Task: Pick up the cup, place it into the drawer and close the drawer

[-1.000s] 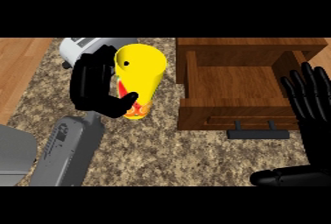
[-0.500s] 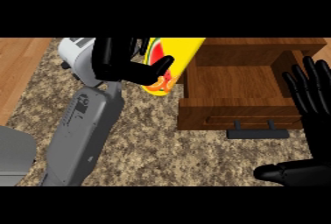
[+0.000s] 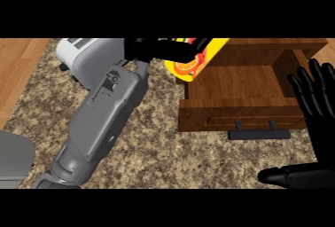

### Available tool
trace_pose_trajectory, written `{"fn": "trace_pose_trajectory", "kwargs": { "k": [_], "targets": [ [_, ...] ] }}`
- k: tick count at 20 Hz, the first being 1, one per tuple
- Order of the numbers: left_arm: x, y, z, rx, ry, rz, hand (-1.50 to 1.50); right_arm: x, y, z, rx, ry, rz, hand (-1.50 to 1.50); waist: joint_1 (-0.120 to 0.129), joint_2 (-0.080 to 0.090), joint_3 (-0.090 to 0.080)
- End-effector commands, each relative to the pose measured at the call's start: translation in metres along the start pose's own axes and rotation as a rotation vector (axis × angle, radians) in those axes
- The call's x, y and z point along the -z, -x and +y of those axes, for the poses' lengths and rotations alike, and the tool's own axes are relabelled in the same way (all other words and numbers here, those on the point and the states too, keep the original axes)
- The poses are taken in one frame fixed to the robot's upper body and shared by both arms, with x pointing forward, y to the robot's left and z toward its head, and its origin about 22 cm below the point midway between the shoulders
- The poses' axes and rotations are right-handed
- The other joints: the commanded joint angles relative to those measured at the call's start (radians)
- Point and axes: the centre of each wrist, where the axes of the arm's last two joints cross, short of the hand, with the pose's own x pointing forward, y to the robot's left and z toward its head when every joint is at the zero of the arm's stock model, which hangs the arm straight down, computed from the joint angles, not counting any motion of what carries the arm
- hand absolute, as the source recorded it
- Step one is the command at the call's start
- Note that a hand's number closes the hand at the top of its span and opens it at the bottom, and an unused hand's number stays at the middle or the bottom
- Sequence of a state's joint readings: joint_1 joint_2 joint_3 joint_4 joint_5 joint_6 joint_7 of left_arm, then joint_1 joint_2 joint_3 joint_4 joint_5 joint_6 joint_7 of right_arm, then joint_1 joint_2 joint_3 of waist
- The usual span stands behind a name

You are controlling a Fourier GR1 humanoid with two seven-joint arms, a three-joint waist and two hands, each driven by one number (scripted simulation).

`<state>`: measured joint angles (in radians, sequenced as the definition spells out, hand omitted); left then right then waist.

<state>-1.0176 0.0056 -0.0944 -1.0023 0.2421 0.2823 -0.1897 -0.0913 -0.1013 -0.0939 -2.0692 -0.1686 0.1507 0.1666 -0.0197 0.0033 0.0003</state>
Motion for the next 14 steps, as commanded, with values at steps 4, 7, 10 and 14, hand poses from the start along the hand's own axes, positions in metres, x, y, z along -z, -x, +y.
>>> {"fn": "trace_pose_trajectory", "kwargs": {
  "k": [4, 7, 10, 14],
  "targets": [
    [0.011, 0.025, -0.013, 0.055, -0.022, 0.045, 1.5, -0.01, 0.005, -0.015, 0.014, -0.019, 0.006, -1.5, -0.017, 0.004, 0.0],
    [0.017, 0.018, -0.029, 0.07, -0.026, 0.075, 1.5, -0.018, -0.009, 0.004, 0.008, 0.0, -0.001, -1.5, -0.019, 0.0, 0.0],
    [0.023, 0.018, -0.037, 0.061, -0.008, 0.09, 1.5, -0.003, 0.02, -0.004, -0.013, -0.031, 0.002, -1.5, -0.017, 0.004, 0.001],
    [0.015, 0.043, -0.029, 0.089, -0.009, 0.123, 1.5, 0.011, 0.003, -0.009, -0.006, -0.022, -0.025, -1.5, -0.022, 0.006, 0.0]
  ]
}}
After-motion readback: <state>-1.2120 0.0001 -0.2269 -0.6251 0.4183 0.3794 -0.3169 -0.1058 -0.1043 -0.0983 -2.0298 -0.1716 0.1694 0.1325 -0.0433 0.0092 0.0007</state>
